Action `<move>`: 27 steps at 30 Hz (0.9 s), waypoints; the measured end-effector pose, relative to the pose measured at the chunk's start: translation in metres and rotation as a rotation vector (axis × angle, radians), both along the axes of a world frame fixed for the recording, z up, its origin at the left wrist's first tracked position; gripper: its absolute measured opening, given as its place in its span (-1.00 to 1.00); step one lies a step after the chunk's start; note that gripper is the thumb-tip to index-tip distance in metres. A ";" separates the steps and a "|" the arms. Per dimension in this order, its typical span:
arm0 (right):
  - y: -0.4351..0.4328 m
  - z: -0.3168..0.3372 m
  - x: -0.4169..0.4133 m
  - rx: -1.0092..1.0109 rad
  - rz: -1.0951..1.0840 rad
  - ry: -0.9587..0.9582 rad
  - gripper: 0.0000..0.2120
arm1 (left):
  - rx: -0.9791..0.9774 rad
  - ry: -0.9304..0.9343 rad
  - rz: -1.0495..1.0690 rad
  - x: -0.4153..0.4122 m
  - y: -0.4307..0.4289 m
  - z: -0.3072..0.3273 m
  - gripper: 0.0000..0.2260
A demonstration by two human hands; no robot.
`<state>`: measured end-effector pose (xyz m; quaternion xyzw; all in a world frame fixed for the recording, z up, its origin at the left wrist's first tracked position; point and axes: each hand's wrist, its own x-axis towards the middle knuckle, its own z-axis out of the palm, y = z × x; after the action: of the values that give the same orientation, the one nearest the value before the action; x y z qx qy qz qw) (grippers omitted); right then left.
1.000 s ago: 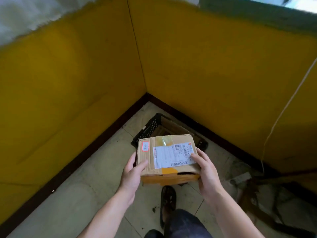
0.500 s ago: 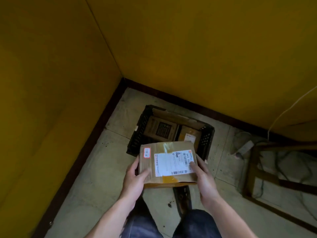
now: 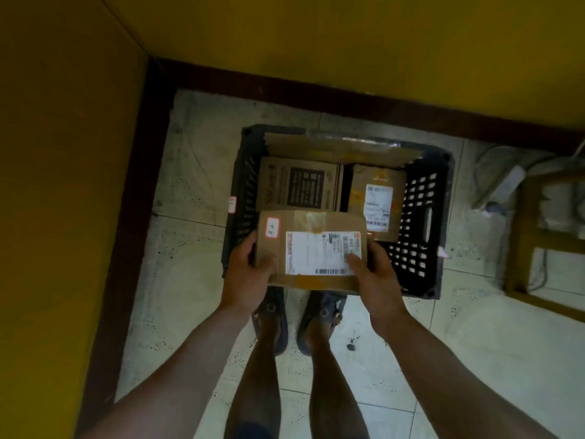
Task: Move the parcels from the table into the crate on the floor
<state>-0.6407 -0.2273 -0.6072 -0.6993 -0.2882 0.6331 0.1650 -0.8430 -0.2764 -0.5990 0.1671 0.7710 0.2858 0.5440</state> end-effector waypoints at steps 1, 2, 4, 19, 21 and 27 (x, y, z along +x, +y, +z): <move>0.003 -0.018 -0.002 -0.014 0.015 -0.003 -0.70 | 0.002 0.017 -0.013 -0.002 0.003 -0.018 -0.60; 0.006 -0.035 -0.004 -0.032 0.029 0.002 -0.70 | 0.000 0.030 -0.017 -0.004 0.007 -0.036 -0.60; 0.009 -0.069 -0.007 -0.061 0.057 0.000 -0.63 | -0.024 0.047 -0.020 -0.008 0.012 -0.070 -0.63; 0.017 -0.194 -0.034 -0.295 0.156 -0.101 -0.67 | -0.310 -0.051 -0.105 -0.028 0.029 -0.198 -0.62; 0.018 -0.202 -0.036 -0.301 0.202 -0.146 -0.66 | -0.326 -0.038 -0.161 -0.029 0.029 -0.206 -0.62; 0.029 -0.231 -0.051 -0.301 0.401 -0.266 -0.73 | -0.342 0.093 -0.278 -0.028 0.038 -0.220 -0.65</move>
<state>-0.6913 -0.1982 -0.8387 -0.7220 -0.3425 0.5913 -0.1084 -0.8709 -0.2381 -0.8192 0.1900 0.8021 0.0652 0.5625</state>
